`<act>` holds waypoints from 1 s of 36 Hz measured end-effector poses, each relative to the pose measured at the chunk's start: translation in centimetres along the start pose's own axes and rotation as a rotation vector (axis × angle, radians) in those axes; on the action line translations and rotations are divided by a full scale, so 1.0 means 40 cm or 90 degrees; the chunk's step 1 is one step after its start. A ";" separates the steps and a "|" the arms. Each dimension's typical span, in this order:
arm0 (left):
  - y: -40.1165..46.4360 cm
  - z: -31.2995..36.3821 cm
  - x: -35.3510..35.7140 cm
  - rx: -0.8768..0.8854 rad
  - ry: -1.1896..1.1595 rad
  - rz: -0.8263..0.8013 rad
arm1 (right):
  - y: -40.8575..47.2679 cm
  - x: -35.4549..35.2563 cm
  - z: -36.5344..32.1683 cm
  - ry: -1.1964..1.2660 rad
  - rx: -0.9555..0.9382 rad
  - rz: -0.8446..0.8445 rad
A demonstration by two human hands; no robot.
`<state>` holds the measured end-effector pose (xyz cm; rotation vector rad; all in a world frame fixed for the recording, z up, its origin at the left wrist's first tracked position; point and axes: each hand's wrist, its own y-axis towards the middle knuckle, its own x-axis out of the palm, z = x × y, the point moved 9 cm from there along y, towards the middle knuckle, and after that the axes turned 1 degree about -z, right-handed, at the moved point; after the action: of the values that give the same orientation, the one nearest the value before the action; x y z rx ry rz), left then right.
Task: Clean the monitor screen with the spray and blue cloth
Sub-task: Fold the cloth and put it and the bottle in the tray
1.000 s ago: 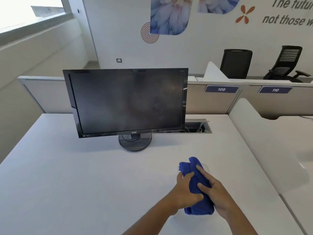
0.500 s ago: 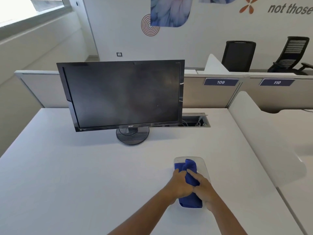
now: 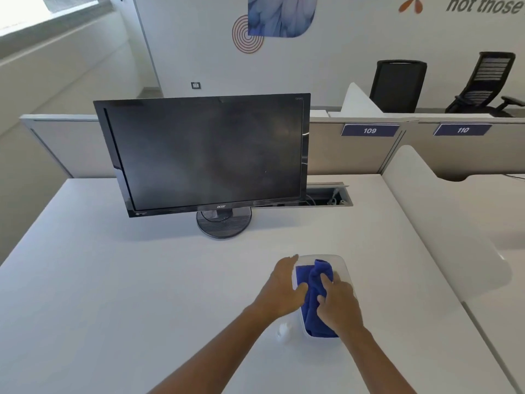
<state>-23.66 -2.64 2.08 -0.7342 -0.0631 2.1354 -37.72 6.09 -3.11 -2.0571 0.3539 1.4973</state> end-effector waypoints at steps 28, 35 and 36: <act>-0.191 -0.555 -0.153 -0.099 0.444 -0.066 | -0.180 0.107 -0.238 0.025 -0.047 -0.065; -0.201 -0.559 -0.156 -0.077 0.460 -0.074 | -0.181 0.116 -0.225 0.077 0.000 -0.046; -0.201 -0.561 -0.156 -0.075 0.460 -0.074 | -0.182 0.106 -0.225 0.100 0.009 -0.043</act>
<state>-3.28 -6.87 -11.08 -1.4887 0.1522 1.6574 -25.45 7.18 -3.04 -2.1591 0.3505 1.2945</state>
